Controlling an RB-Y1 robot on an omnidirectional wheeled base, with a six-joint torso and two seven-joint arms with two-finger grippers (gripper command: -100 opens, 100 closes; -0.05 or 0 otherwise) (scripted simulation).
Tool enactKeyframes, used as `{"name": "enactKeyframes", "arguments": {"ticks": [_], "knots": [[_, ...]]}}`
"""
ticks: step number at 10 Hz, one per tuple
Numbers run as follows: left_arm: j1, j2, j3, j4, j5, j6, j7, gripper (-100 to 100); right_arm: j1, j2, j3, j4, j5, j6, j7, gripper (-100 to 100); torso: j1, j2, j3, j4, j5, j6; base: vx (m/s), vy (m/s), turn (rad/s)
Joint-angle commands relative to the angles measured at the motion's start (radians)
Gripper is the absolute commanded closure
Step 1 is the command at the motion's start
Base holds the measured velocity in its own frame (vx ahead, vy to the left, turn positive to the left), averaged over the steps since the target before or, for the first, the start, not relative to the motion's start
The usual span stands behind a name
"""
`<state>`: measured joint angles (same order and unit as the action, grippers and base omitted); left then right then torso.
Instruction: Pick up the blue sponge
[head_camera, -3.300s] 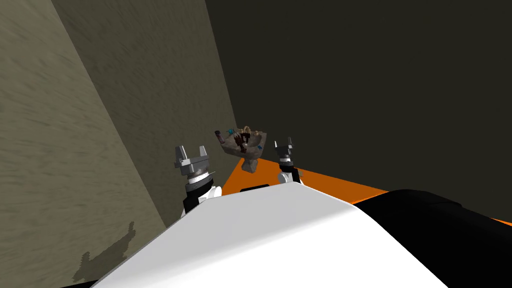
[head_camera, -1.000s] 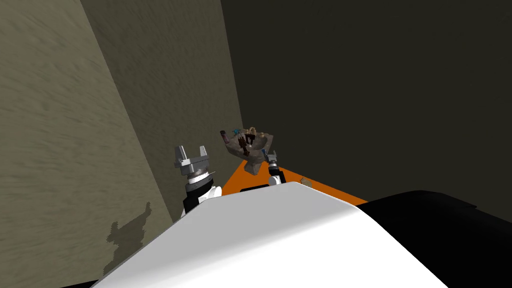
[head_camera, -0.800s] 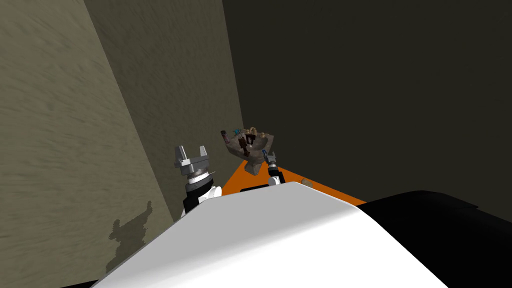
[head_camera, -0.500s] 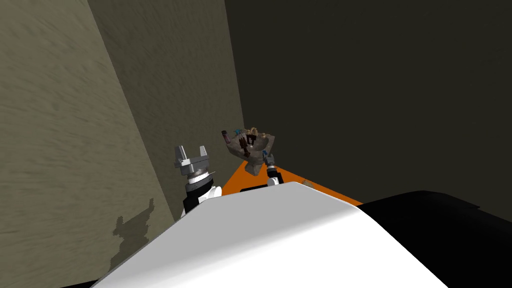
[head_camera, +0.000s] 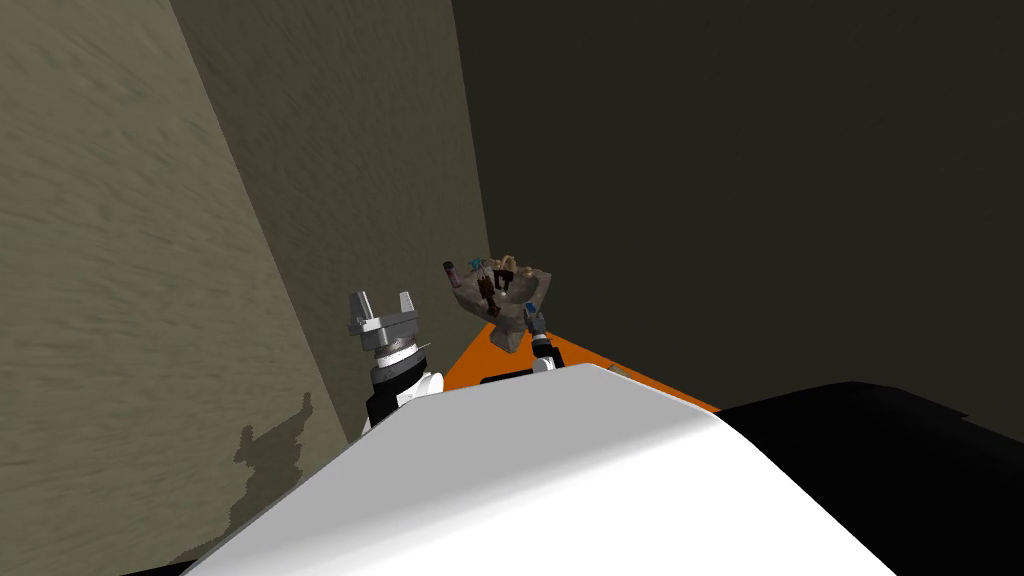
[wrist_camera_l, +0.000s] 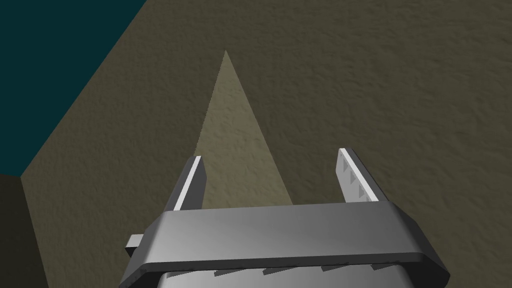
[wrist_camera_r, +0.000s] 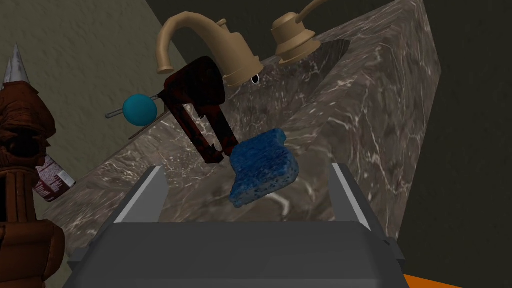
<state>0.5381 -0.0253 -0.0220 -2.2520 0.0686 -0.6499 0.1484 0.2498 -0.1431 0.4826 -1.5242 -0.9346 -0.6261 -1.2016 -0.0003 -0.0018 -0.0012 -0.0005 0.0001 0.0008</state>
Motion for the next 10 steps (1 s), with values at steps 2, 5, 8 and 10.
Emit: {"name": "enactKeyframes", "arguments": {"ticks": [2, 5, 8, 10], "knots": [[0.0, 0.0, 0.0, 0.0, 0.0, 0.0, 0.0, 0, -0.008, 0.012, -0.012, -0.016, -0.007, 0.03, 0.022, -100, 0.001, 0.001, 0.001, 0.0, 0.0, 0.0, 0.037, -0.004, -0.023], [0.0, 0.0, 0.0, 0.0, 0.0, 0.0, 0.0, 0, -0.005, 0.008, -0.01, -0.01, -0.005, 0.019, 0.014, 100, 0.001, 0.0, 0.0, 0.0, 0.0, -0.001, 0.018, -0.001, -0.004], [0.0, 0.0, 0.0, 0.0, 0.0, 0.0, 0.0, 0, -0.006, 0.008, -0.01, -0.012, -0.006, 0.018, 0.013, 100, 0.002, 0.001, 0.001, 0.0, 0.0, -0.001, 0.0, 0.0, 0.0], [0.0, 0.0, 0.0, 0.0, 0.0, 0.0, 0.0, 0, -0.017, -0.015, -0.013, -0.029, -0.003, 0.067, 0.013, -100, 0.002, 0.0, -0.001, -0.001, 0.0, -0.001, -0.014, -0.027, -0.045]]}}
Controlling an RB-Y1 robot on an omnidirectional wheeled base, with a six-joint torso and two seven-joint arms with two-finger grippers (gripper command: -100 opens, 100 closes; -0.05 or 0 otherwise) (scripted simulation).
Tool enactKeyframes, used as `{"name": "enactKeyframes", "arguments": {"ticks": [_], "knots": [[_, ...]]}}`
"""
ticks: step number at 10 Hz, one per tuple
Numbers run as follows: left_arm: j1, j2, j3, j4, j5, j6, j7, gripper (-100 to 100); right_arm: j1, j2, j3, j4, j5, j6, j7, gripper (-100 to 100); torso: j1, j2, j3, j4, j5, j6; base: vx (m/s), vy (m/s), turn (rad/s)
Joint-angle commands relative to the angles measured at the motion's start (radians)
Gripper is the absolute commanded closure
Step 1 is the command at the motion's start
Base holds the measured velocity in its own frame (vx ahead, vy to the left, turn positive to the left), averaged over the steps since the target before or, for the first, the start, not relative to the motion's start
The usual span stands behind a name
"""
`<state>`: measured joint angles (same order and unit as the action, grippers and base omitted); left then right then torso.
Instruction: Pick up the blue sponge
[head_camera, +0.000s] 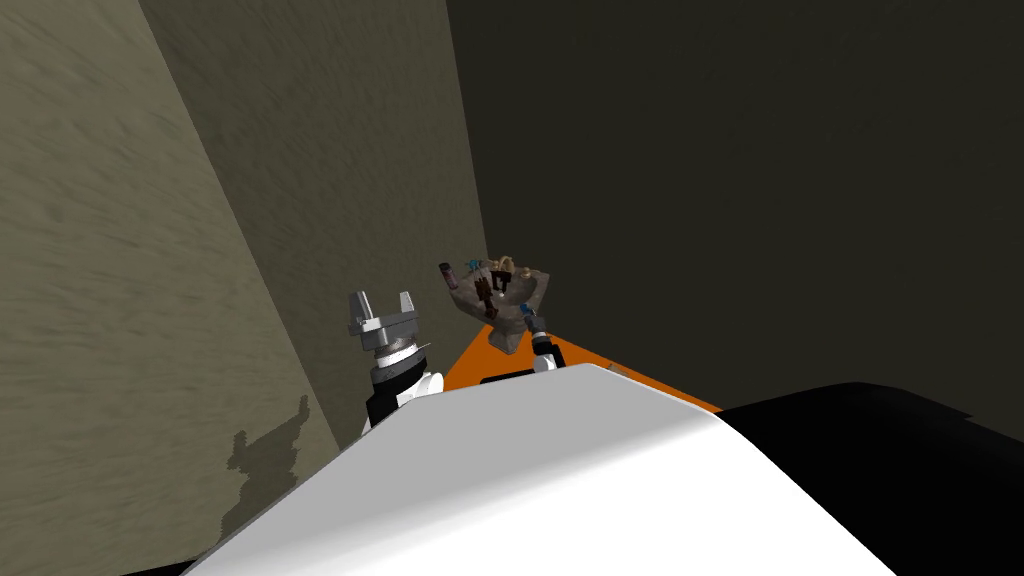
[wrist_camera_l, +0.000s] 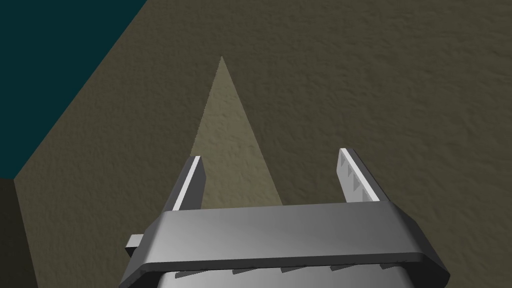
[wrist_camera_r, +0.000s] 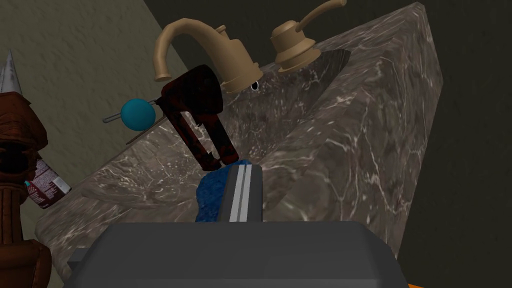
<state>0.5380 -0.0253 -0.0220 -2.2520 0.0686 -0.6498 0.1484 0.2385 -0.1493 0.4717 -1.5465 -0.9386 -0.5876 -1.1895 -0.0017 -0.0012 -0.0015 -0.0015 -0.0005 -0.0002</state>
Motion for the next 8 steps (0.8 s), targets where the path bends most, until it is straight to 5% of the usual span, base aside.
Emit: {"name": "enactKeyframes", "arguments": {"ticks": [1, 8], "knots": [[0.0, 0.0, 0.0, 0.0, 0.0, 0.0, 0.0, 0, -0.006, -0.009, -0.002, -0.007, 0.001, 0.028, 0.001, -100, 0.0, 0.0, 0.0, 0.0, 0.0, 0.0, -0.018, -0.072, -0.032], [0.0, 0.0, 0.0, 0.0, 0.0, 0.0, 0.0, 0, -0.039, -0.082, -0.009, -0.051, 0.01, 0.201, 0.003, -100, -0.001, -0.001, -0.001, 0.0, 0.0, 0.0, -0.01, -0.075, -0.042]]}}
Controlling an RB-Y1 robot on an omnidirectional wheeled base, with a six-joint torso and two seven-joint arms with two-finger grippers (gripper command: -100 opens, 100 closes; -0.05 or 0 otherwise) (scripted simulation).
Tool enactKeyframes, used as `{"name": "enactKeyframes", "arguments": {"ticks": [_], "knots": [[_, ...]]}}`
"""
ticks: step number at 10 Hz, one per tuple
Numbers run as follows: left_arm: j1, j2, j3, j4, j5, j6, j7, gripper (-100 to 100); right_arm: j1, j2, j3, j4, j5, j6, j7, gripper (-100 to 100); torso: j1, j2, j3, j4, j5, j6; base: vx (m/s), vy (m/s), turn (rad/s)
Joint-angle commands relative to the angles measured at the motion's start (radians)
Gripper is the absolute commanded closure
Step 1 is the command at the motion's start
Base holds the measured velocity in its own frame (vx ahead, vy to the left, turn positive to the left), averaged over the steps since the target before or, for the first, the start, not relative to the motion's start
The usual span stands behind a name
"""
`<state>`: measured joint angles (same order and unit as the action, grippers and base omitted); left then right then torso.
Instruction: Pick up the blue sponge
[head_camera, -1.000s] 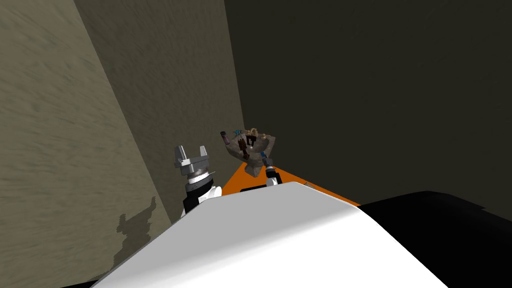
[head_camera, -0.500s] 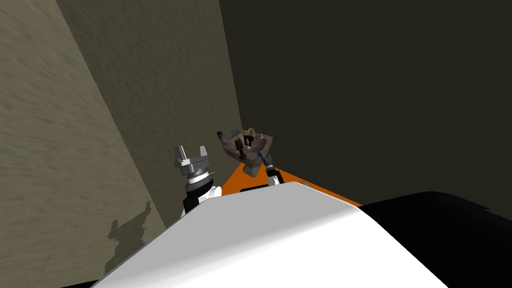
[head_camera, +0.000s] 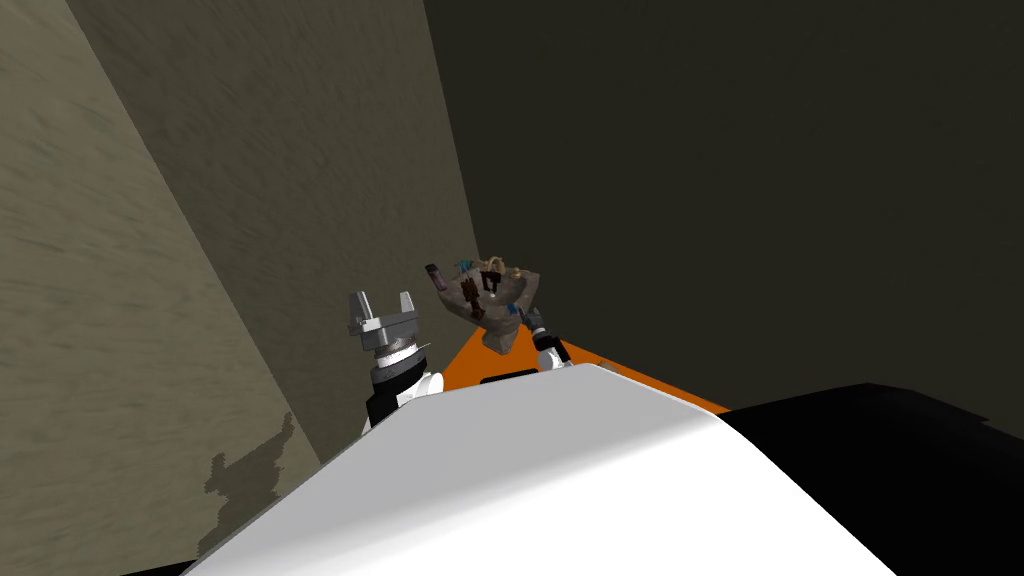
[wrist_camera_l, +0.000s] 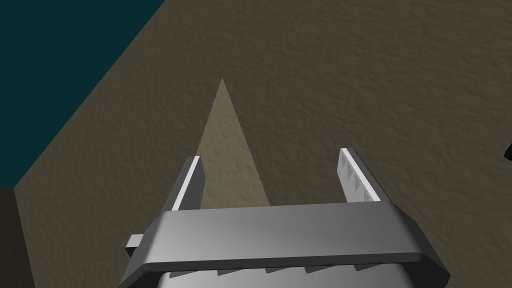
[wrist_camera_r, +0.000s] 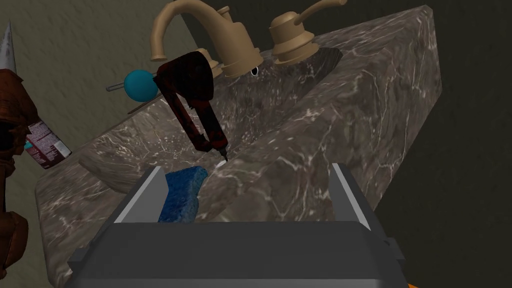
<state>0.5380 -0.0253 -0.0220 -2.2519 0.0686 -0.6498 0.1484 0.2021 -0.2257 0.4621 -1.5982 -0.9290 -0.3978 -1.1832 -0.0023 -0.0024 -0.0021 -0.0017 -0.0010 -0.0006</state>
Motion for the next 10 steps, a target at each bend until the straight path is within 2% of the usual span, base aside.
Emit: {"name": "enactKeyframes", "arguments": {"ticks": [1, 2, 5, 6, 7, 10], "knots": [[0.0, 0.0, 0.0, 0.0, 0.0, 0.0, 0.0, 0, -0.014, -0.028, -0.001, -0.012, 0.005, 0.05, -0.002, -100, 0.0, 0.0, 0.0, 0.0, 0.0, 0.0, -0.006, -0.075, -0.058], [0.0, 0.0, 0.0, 0.0, 0.0, 0.0, 0.0, 0, -0.014, -0.028, -0.001, -0.012, 0.005, 0.068, -0.002, -100, -0.001, 0.0, 0.0, 0.0, 0.0, 0.0, 0.001, -0.061, -0.025], [0.0, 0.0, 0.0, 0.0, 0.0, 0.0, 0.0, 0, -0.039, -0.075, -0.006, -0.04, 0.014, 0.157, 0.0, -100, 0.0, -0.001, 0.0, 0.0, 0.0, 0.0, 0.008, -0.061, -0.053], [0.0, 0.0, 0.0, 0.0, 0.0, 0.0, 0.0, 0, -0.039, -0.075, -0.006, -0.04, 0.014, 0.186, 0.0, -100, 0.0, -0.001, 0.0, 0.0, 0.0, 0.0, 0.008, -0.057, -0.028], [0.0, 0.0, 0.0, 0.0, 0.0, 0.0, 0.0, 0, -0.039, -0.075, -0.006, -0.04, 0.014, 0.193, 0.0, -100, 0.0, -0.001, 0.0, 0.0, 0.0, 0.0, 0.005, -0.025, 0.009], [0.0, 0.0, 0.0, 0.0, 0.0, 0.0, 0.0, 0, -0.069, -0.123, -0.013, -0.068, 0.025, 0.282, 0.002, -100, 0.002, -0.001, -0.001, 0.0, 0.0, 0.0, 0.018, -0.042, -0.055]]}}
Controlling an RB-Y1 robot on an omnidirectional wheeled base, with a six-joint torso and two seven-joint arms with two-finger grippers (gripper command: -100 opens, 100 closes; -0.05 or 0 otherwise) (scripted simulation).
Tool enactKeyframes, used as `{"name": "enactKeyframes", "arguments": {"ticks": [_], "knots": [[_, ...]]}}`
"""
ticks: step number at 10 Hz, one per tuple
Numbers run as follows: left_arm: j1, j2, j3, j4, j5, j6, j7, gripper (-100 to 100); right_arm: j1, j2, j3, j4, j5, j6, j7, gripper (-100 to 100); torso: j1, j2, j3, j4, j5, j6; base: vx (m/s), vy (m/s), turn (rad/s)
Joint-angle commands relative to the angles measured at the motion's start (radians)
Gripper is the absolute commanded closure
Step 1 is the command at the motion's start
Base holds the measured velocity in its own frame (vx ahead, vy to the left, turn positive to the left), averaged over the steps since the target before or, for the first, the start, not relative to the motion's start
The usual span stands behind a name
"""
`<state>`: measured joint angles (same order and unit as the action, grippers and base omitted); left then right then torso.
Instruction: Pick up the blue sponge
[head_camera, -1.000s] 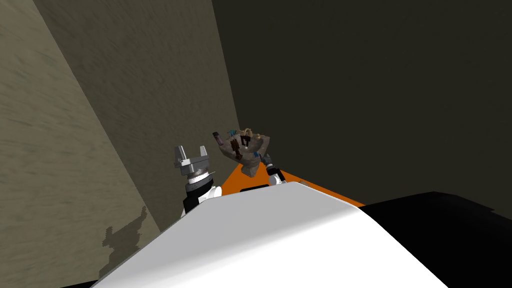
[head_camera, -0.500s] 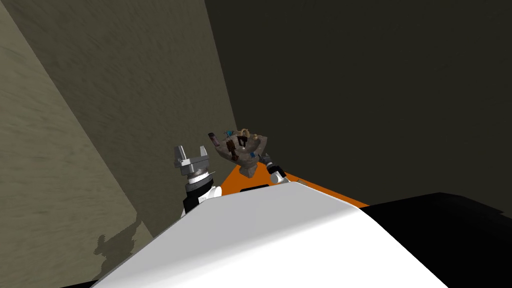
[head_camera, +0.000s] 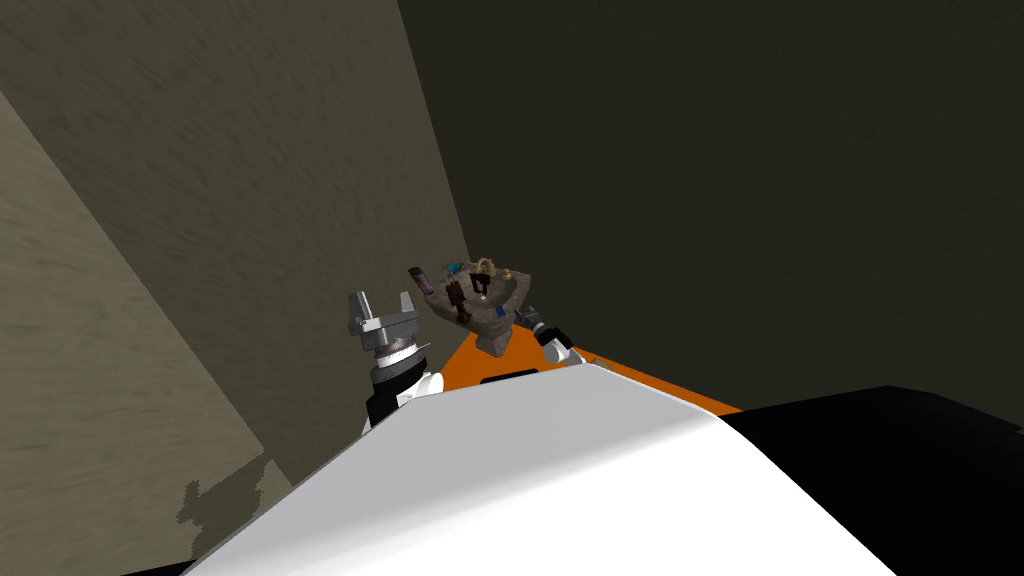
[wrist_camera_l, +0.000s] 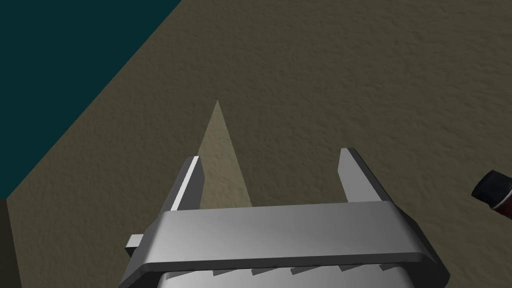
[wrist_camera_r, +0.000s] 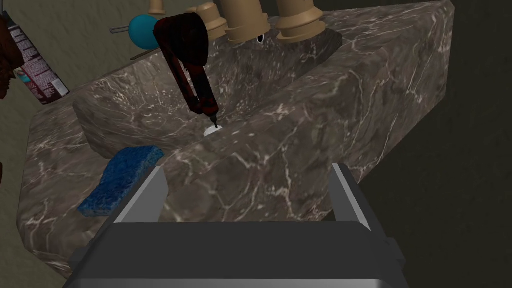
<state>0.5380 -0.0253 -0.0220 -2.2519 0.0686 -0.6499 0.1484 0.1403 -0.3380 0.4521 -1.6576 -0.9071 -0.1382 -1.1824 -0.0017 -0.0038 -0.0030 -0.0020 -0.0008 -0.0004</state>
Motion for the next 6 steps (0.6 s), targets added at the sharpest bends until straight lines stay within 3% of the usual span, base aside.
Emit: {"name": "enactKeyframes", "arguments": {"ticks": [1, 6], "knots": [[0.0, 0.0, 0.0, 0.0, 0.0, 0.0, 0.0, 0, -0.007, -0.011, -0.003, -0.009, 0.003, 0.05, 0.002, -100, 0.0, 0.0, 0.0, 0.0, 0.0, 0.0, 0.028, -0.046, -0.029], [0.0, 0.0, 0.0, 0.0, 0.0, 0.0, 0.0, 0, -0.039, -0.058, -0.013, -0.038, 0.013, 0.188, 0.002, -100, 0.002, -0.001, 0.0, 0.0, 0.0, 0.0, 0.024, -0.025, -0.039]]}}
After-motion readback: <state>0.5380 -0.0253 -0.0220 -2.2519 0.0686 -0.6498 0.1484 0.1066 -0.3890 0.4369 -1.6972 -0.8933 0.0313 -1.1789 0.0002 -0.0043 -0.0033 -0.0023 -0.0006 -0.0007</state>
